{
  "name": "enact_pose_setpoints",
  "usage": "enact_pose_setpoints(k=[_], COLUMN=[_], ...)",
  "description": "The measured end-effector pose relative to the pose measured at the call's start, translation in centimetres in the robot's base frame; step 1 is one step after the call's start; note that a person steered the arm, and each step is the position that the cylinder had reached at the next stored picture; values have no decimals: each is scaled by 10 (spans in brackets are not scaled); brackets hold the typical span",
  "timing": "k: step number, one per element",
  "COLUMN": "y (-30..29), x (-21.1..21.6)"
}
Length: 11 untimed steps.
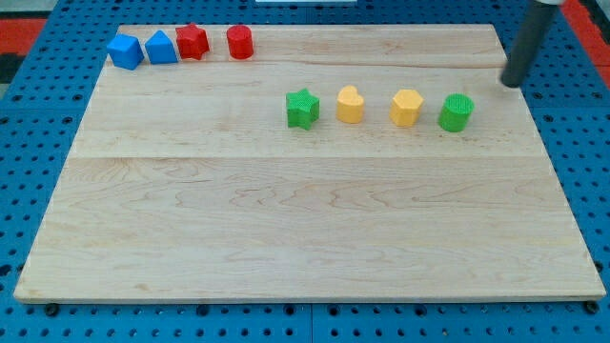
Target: Move the red star closer to blue triangle
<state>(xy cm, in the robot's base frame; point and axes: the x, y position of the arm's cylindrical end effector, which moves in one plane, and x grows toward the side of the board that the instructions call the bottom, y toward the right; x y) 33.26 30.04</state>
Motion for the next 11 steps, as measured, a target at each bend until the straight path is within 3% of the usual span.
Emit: enact_pose_setpoints(k=[2,4,6,10,11], y=[5,-61,-286,-507,-567], x=[72,-71,-138,-141,-123])
